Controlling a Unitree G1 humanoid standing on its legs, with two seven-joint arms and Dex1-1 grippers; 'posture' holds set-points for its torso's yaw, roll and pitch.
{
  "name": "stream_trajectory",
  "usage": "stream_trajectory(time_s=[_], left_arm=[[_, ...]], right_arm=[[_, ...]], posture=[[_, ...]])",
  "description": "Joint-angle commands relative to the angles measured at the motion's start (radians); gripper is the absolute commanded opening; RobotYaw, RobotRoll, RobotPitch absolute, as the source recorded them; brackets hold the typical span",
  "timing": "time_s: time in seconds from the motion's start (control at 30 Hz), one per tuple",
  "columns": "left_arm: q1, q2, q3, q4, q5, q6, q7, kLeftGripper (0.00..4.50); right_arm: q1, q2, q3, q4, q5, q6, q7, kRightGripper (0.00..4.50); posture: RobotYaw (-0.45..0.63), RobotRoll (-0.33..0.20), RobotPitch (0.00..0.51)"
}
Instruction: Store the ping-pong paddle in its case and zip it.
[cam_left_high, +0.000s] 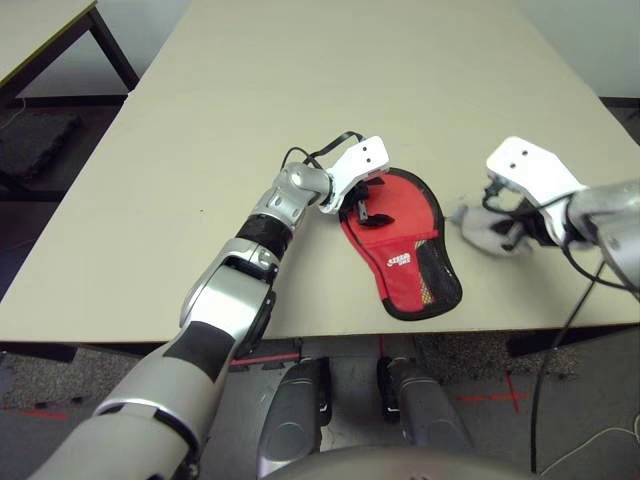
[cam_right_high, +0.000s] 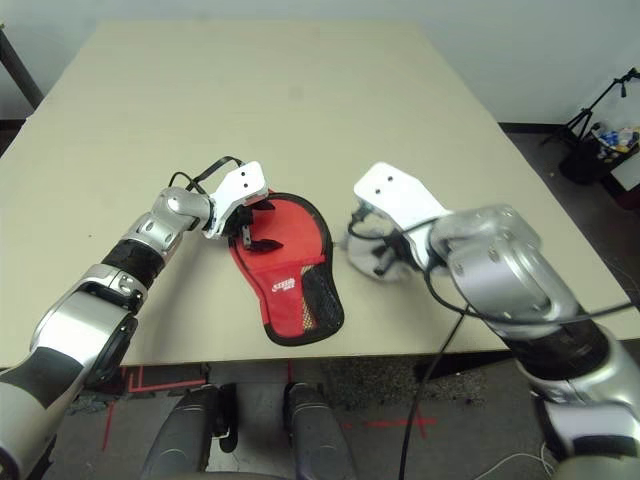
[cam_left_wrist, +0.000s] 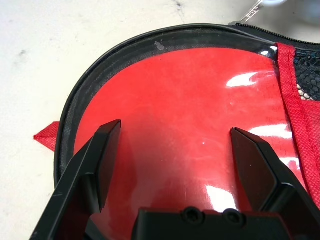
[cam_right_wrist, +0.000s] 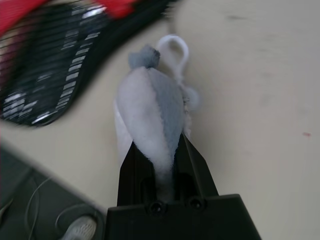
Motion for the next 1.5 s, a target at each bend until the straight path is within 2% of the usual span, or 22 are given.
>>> stream_trajectory(time_s=[0.03, 0.17, 0.3, 0.47, 0.63, 0.73, 0.9, 1.03, 1.13, 1.33, 1.5], left_arm=[[0.052, 0.003, -0.061, 0.087, 0.065, 0.024, 0.012, 4.5], [0.047, -0.001, -0.059, 0.094, 0.064, 0.019, 0.015, 4.5], [0.047, -0.002, -0.06, 0.099, 0.066, 0.013, 0.016, 4.5], [0.048, -0.011, -0.062, 0.102, 0.067, 0.01, 0.017, 4.5], [0.045, -0.011, -0.062, 0.108, 0.067, 0.006, 0.018, 4.5], [0.042, -0.013, -0.062, 0.114, 0.067, 0.004, 0.02, 4.5], [0.044, -0.014, -0.063, 0.113, 0.065, 0.002, 0.02, 4.5], [0.047, -0.005, -0.057, 0.091, 0.057, 0.006, 0.014, 4.5], [0.055, 0.009, -0.05, 0.06, 0.048, 0.016, 0.001, 4.5], [0.097, 0.046, -0.047, -0.032, 0.038, 0.048, -0.032, 4.5], [0.131, 0.067, -0.045, -0.109, 0.03, 0.086, -0.048, 4.5]], right_arm=[[0.037, -0.052, 0.01, -0.052, 0.07, 0.026, -0.01, 0.2], [0.087, -0.096, -0.01, -0.105, 0.139, 0.048, -0.025, 0.2], [0.168, -0.184, -0.039, -0.195, 0.236, 0.042, 0.007, 0.2], [0.299, -0.264, -0.086, -0.347, 0.366, 0.029, 0.041, 0.2], [0.371, -0.283, -0.139, -0.407, 0.452, 0.027, 0.036, 0.2], [0.388, -0.297, -0.151, -0.385, 0.459, 0.004, 0.014, 0.2], [0.351, -0.262, -0.176, -0.289, 0.458, -0.045, -0.019, 0.2], [0.237, -0.209, -0.244, -0.169, 0.579, 0.046, 0.046, 1.54], [0.117, -0.186, -0.289, -0.007, 0.679, 0.124, 0.097, 2.58], [0.014, -0.262, -0.314, 0.136, 0.849, 0.13, 0.173, 4.46], [-0.069, -0.282, -0.331, 0.227, 0.984, 0.13, 0.171, 4.48]], posture=[[-0.15, 0.0, 0.189], [-0.15, 0.0, 0.184], [-0.16, 0.0, 0.183], [-0.16, 0.0, 0.182], [-0.16, 0.0, 0.183], [-0.16, 0.0, 0.183], [-0.16, 0.0, 0.182], [-0.16, 0.0, 0.182], [-0.15, 0.0, 0.184], [-0.13, 0.0, 0.188], [-0.13, 0.0, 0.187]])
